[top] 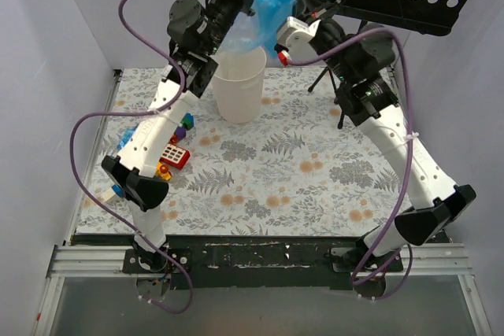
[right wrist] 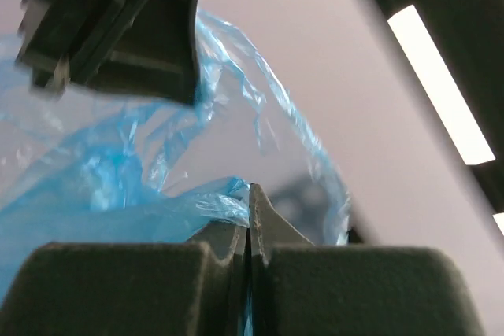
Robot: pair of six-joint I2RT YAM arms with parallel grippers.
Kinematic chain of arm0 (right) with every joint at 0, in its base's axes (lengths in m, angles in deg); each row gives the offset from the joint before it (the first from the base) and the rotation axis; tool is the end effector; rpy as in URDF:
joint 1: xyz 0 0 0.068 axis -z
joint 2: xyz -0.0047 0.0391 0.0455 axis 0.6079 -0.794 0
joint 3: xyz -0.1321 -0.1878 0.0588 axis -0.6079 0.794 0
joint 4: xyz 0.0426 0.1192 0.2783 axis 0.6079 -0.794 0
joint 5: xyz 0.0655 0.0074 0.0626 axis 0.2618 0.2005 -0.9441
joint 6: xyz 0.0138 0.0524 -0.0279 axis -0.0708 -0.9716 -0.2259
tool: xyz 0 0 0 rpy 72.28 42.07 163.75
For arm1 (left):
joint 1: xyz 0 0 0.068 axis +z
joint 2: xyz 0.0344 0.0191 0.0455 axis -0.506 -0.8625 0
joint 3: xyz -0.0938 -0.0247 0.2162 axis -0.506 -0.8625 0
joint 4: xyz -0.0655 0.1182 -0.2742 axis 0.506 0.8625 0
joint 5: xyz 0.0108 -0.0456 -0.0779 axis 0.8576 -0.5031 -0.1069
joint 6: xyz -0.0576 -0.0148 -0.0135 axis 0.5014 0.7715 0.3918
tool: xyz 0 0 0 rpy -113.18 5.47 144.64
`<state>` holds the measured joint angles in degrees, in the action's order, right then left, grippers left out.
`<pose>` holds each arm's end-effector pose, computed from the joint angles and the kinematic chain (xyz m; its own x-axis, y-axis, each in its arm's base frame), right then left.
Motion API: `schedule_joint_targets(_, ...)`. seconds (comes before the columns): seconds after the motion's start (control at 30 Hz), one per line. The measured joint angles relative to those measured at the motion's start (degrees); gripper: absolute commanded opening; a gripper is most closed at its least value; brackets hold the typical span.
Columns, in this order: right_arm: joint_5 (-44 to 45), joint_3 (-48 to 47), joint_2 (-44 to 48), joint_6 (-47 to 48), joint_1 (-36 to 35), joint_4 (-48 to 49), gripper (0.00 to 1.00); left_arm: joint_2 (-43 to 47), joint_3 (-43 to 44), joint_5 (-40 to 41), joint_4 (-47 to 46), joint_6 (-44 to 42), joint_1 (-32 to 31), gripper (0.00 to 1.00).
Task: Put the trash bags into the trash bin
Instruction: Unfold the trash bag at the center of the board.
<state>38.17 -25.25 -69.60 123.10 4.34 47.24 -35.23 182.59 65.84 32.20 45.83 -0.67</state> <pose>0.3143 0.2129 0.5089 0.7274 -0.5708 -0.3810 -0.0255 0.5323 -0.8462 0.3831 -0.2317 0.5367 -0.0564 -0.6054 -0.7939 0.5959 0.6176 -0.5133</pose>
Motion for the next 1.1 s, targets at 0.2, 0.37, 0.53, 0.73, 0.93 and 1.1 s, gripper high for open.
schedule_joint_targets(0.2, -4.7, 5.8, 9.1, 15.9, -6.0, 19.5, 0.01, 3.9, 4.4, -6.6, -27.2, -21.4, -22.2, 0.00)
schedule_joint_targets(0.37, -5.1, 46.1, 36.2, 28.9, -7.2, 0.3, 0.01, 31.3, -42.1, -9.8, -30.1, -32.6, -26.8, 0.00)
schedule_joint_targets(0.53, -14.6, 77.1, 73.5, 44.5, -7.2, -53.8, 0.01, 64.0, -91.6, -25.2, 3.7, -45.9, -31.2, 0.00)
schedule_joint_targets(0.73, -27.2, 71.6, 83.7, 46.2, -6.5, -65.4, 0.01, 68.6, -93.7, -27.5, 10.9, -45.7, -37.8, 0.00)
schedule_joint_targets(0.93, -28.2, 60.4, 76.6, 37.3, -6.0, -59.3, 0.01, 58.9, -79.3, -12.5, 10.9, -27.7, -37.9, 0.00)
schedule_joint_targets(1.1, -23.6, 58.4, 71.6, 30.8, -5.9, -56.3, 0.31, 55.3, -77.5, 2.8, 10.9, -17.1, -33.9, 0.00)
